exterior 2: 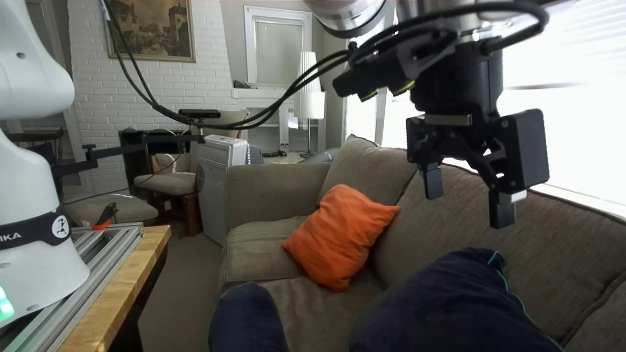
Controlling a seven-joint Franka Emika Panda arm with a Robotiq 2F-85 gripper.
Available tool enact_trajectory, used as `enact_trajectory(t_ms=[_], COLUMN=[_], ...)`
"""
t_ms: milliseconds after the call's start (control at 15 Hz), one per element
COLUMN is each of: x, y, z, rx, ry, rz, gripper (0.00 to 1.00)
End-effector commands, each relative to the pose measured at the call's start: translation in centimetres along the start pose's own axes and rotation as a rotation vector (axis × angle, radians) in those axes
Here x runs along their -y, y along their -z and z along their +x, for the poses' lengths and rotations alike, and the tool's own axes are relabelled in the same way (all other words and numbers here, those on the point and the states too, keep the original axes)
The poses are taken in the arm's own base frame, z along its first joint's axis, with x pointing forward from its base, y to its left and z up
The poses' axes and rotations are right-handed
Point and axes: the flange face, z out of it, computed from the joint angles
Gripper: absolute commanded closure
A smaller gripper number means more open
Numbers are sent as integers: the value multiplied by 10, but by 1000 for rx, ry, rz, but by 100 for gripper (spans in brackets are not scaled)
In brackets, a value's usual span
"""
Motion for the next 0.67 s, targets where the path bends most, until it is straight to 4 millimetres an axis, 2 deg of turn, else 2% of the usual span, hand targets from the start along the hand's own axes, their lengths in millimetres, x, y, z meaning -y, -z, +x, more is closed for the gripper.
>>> enact_trajectory(t_ms=[0, 267, 600], x=[12, 21, 11], y=[-18, -39, -72], z=[17, 18, 4], rx=[-78, 12, 178], ry=[80, 166, 194], rz=[160, 222, 120], gripper=[0, 0, 0])
